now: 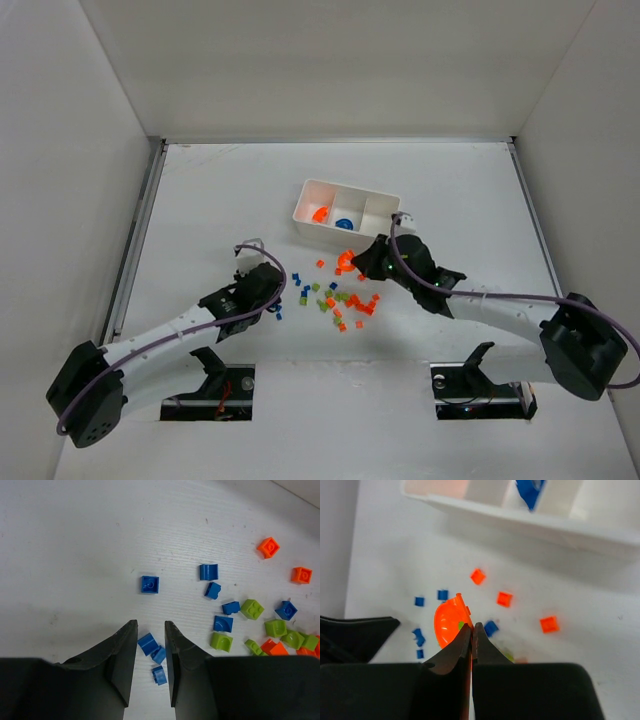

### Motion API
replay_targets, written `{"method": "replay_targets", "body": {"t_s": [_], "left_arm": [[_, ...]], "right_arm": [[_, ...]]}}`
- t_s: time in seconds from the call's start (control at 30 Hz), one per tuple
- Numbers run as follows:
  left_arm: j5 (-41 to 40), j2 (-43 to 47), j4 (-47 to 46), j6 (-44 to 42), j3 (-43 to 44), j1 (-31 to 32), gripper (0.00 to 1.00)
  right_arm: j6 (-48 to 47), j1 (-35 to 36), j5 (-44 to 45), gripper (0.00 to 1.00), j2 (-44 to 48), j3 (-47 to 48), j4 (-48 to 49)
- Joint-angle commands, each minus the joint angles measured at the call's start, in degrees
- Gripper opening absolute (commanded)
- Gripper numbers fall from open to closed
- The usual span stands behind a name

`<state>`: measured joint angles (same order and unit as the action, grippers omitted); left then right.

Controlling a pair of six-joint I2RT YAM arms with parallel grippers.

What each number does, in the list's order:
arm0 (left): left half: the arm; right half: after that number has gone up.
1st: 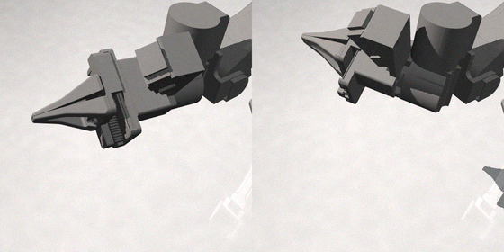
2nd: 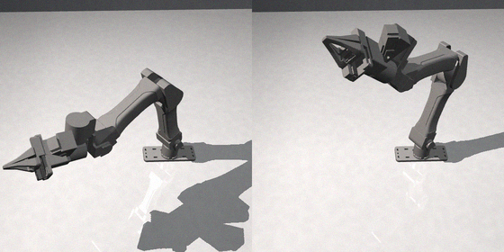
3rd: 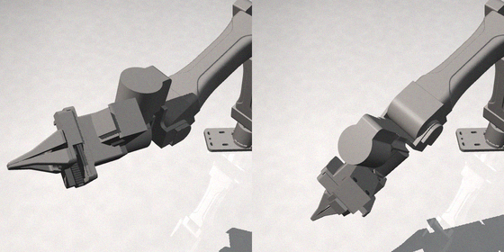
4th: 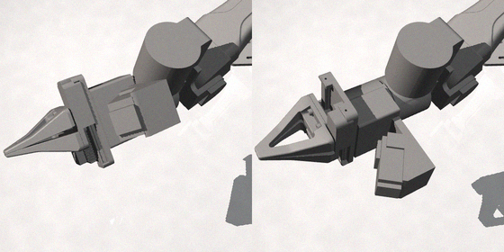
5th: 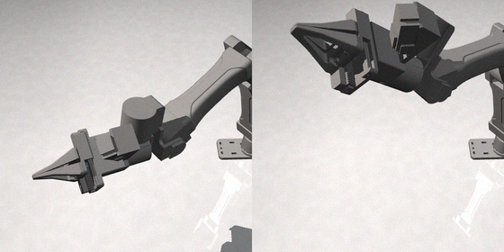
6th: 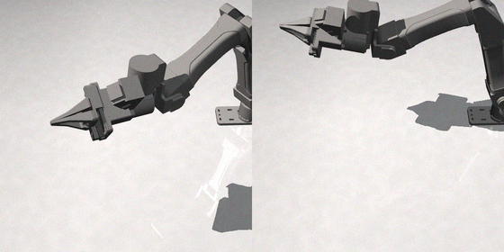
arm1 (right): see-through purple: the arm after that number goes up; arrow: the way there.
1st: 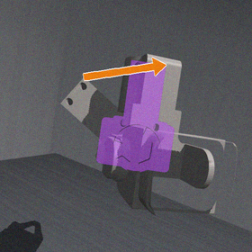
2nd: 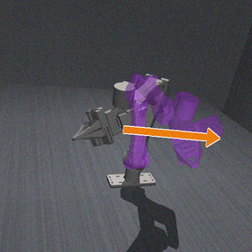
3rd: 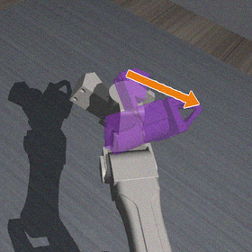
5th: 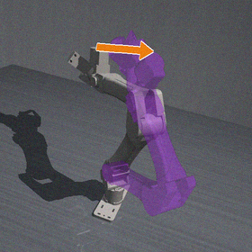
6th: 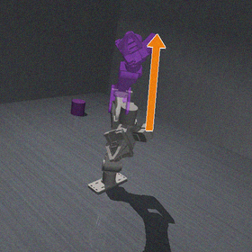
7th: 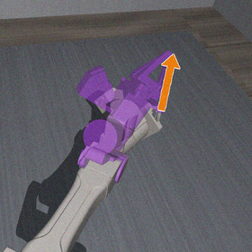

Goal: Sort the legos into containers by color

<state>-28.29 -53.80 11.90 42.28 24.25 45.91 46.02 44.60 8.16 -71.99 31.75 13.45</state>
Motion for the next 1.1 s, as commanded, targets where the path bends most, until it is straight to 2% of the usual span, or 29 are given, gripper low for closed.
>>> {"method": "replay_targets", "body": {"t_s": [0.0, 0.17, 0.37, 0.47, 0.53, 0.6, 0.77, 1.07], "left_arm": [[0.07, -0.95, 1.01, 3.41, -0.96, -0.34, 0.25], [-0.19, 1.15, 1.02, 5.61, -2.54, 0.28, 0.25], [0.34, -0.95, 0.23, 6.41, -3.42, 1.15, 0.28], [0.17, -1.05, -0.12, 6.76, -3.42, 1.68, 0.31], [0.25, -0.78, -1.26, 6.93, -4.29, 1.25, 0.32], [0.69, -1.13, -1.44, 6.85, -4.21, 1.07, 0.32], [0.60, -3.49, -3.02, 6.94, -4.47, 1.33, 0.33], [-0.09, -8.16, -4.43, 8.95, -4.21, 3.35, 0.29]], "right_arm": [[-4.88, -1.13, 0.71, 0.00, -2.01, 10.06, -1.32], [-8.92, -3.94, 1.06, 0.00, -12.62, 22.63, -0.09], [-9.98, -7.29, 1.50, 0.03, -27.13, 35.90, 0.17], [-8.67, -7.99, 0.89, 0.12, -33.20, 41.36, -0.62], [-9.10, -7.64, -0.07, 0.27, -35.32, 43.65, -0.97], [-9.46, -7.64, -0.34, 0.35, -35.42, 43.75, -0.80], [-10.07, -7.64, 0.27, 0.43, -30.69, 39.63, -0.36], [-9.90, -5.01, 2.38, 0.46, -18.29, 24.52, 2.63]]}}
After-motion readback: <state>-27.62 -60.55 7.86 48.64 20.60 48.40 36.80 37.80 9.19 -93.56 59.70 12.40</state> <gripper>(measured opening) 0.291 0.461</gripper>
